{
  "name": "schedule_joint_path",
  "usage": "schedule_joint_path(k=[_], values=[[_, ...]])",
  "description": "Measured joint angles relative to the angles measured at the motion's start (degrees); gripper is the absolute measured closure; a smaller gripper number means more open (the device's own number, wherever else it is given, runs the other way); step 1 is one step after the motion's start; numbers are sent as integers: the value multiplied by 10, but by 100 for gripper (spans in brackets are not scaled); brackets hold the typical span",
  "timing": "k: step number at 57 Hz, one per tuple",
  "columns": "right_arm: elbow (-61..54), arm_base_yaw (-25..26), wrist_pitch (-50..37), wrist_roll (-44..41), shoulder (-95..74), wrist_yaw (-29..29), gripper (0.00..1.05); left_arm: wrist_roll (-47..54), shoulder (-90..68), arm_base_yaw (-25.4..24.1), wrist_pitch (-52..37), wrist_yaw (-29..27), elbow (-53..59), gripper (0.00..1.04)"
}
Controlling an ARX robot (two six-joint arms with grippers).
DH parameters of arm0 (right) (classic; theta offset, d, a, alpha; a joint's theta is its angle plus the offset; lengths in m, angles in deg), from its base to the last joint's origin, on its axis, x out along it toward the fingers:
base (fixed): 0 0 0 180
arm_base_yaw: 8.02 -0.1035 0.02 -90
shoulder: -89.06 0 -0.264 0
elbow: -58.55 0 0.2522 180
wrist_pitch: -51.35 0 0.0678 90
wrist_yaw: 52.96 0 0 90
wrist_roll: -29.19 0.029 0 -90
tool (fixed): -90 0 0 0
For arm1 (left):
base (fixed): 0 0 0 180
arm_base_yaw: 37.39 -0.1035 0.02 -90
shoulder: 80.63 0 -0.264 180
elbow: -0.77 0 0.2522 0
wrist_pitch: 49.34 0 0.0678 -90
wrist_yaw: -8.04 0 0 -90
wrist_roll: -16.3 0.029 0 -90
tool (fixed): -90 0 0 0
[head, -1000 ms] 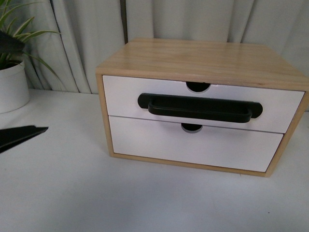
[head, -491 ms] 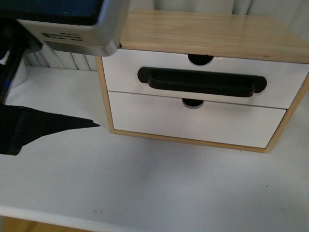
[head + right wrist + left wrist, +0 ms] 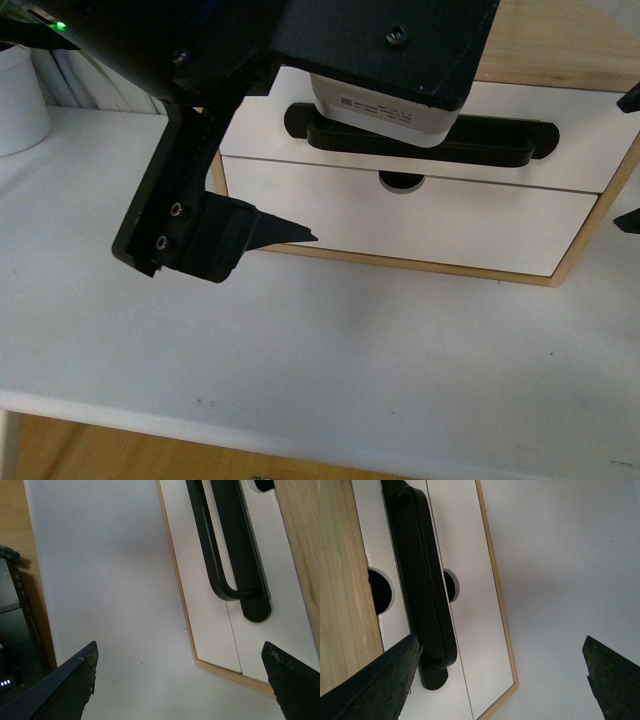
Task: Pull drawer
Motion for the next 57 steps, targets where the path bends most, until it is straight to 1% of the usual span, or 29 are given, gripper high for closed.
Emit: schedule_joint_path(k=[7, 18, 36, 57], values=[[6, -19, -23, -22, -21, 1, 9, 15, -19, 5, -15, -9, -7, 6], [8, -40, -66, -44, -50, 19, 9, 36, -40, 10, -41, -19, -8, 6], [7, -43, -138, -50, -80, 37, 9, 45, -66, 12, -70, -23, -8, 6], [-1, -52, -157, -47, -110, 49, 9, 42, -85, 14, -79, -21, -12, 6]])
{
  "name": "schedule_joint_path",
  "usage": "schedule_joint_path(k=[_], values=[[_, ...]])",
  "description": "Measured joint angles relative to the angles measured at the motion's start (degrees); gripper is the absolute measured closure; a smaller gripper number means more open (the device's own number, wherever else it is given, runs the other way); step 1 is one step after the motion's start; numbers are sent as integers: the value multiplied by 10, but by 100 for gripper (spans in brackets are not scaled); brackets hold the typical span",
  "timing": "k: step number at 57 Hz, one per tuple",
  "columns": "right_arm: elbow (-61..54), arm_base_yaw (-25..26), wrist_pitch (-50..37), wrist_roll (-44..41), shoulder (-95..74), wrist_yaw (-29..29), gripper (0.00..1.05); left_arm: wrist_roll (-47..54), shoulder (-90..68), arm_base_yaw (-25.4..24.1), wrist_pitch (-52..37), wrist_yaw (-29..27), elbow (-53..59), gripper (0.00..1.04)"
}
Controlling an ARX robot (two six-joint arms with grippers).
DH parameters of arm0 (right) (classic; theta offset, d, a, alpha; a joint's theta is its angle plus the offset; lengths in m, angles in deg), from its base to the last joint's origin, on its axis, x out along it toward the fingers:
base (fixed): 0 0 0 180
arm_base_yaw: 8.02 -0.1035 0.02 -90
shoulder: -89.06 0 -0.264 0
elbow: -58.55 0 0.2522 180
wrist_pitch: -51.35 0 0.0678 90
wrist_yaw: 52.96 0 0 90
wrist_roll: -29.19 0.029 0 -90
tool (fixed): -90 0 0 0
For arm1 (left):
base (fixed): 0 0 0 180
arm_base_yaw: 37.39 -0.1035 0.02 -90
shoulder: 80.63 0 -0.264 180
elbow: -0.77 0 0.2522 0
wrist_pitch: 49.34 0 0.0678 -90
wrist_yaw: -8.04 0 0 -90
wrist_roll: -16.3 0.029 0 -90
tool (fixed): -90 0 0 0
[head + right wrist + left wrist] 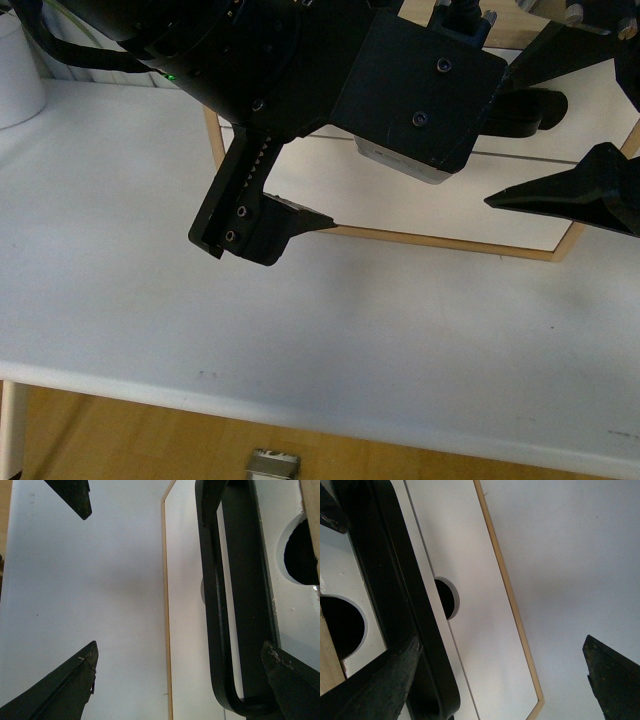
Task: Pull drawer
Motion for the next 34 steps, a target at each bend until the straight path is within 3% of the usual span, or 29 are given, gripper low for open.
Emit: schedule_joint_path(k=[34], values=[[0, -11, -49, 10, -32, 1, 9, 16, -34, -7, -33, -13, -16, 6]])
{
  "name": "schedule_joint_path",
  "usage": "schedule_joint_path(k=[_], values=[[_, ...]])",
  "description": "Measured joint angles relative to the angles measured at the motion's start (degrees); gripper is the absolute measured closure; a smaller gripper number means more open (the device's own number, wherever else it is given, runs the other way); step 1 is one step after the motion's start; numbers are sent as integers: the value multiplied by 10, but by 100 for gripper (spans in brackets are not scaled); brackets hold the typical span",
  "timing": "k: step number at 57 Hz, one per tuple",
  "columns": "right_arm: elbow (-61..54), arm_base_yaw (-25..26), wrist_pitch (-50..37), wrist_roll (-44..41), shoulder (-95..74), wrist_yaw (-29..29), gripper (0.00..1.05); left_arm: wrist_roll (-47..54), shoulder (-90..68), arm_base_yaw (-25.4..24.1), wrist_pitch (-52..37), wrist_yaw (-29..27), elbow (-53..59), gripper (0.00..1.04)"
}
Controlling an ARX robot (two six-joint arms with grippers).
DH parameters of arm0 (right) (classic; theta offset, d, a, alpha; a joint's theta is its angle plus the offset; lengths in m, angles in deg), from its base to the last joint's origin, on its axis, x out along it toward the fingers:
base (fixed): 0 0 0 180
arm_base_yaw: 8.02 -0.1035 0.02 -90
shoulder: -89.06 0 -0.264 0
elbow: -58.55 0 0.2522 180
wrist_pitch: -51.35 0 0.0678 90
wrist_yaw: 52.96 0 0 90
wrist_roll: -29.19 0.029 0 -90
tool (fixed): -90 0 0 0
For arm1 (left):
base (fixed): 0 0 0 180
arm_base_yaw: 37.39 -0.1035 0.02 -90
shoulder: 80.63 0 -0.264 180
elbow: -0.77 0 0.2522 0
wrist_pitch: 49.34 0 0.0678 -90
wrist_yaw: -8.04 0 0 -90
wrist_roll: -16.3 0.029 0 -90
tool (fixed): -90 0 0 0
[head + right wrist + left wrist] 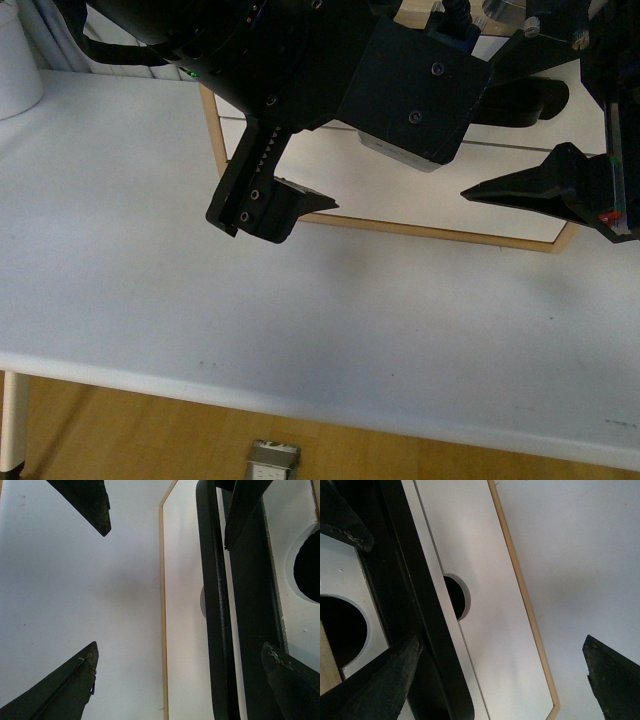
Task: Pull drawer
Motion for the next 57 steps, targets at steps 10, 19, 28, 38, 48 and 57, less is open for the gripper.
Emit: schedule_joint_path(k=[10, 19, 28, 38, 48, 57], values=[[0, 0, -1, -1, -2, -1, 9, 17, -6, -4, 3, -13, -2, 6], [0, 0, -2, -2, -3, -1, 9, 34, -11, -7, 18, -27, -9, 6], [0, 0, 0, -6, -3, -2, 9, 44, -11, -7, 42, -43, -18, 6], [2, 0, 8, -15, -3, -2, 9, 45, -11, -7, 54, -46, -23, 6], [4, -1, 25, -38, -3, -12, 9, 50, -11, -7, 56, -49, -24, 6], [3, -2, 24, -57, -3, -24, 9, 53, -11, -7, 56, -49, -22, 6]])
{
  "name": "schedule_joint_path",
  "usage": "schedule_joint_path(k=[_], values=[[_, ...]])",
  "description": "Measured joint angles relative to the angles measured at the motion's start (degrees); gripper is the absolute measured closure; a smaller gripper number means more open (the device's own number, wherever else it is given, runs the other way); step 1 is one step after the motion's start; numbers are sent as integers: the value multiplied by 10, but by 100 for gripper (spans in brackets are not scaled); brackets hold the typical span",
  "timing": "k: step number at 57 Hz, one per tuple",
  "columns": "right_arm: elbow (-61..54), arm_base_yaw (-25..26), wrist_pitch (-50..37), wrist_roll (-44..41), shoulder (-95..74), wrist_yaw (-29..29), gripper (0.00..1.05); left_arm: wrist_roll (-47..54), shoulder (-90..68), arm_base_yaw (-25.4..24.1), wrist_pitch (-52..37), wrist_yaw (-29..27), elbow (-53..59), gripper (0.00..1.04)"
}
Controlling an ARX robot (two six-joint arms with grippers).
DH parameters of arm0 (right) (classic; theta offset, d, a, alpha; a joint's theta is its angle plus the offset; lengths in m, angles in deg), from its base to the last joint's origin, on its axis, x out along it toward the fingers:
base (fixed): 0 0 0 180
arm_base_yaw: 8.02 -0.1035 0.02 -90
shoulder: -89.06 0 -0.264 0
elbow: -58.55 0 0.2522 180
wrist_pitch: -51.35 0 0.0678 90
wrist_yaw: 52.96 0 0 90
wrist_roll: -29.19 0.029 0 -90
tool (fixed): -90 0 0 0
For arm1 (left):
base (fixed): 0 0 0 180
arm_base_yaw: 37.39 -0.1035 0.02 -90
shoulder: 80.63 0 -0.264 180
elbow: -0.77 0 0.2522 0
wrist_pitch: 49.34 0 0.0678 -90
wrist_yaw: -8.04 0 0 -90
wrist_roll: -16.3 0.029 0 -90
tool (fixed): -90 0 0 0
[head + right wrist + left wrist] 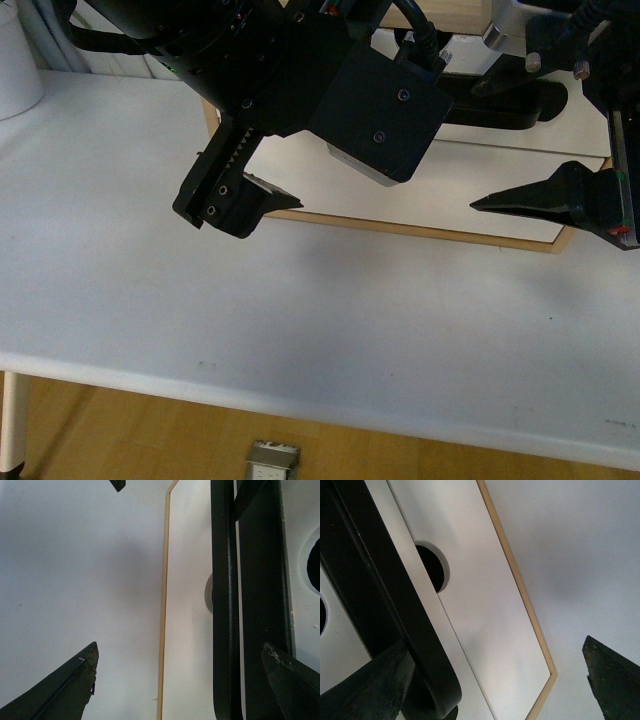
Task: Pull drawer
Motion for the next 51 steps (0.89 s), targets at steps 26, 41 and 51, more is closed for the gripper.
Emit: schedule_joint_path(k=[26, 41, 51], values=[[-13, -10, -9, -40, 1, -35, 9, 5, 1, 0, -13, 0, 8, 6], [-24, -18, 7, -51, -2, -41, 9, 6, 5, 0, -16, 0, 14, 6], [-24, -19, 15, -50, -1, -40, 9, 7, 7, 0, -12, 0, 20, 6]])
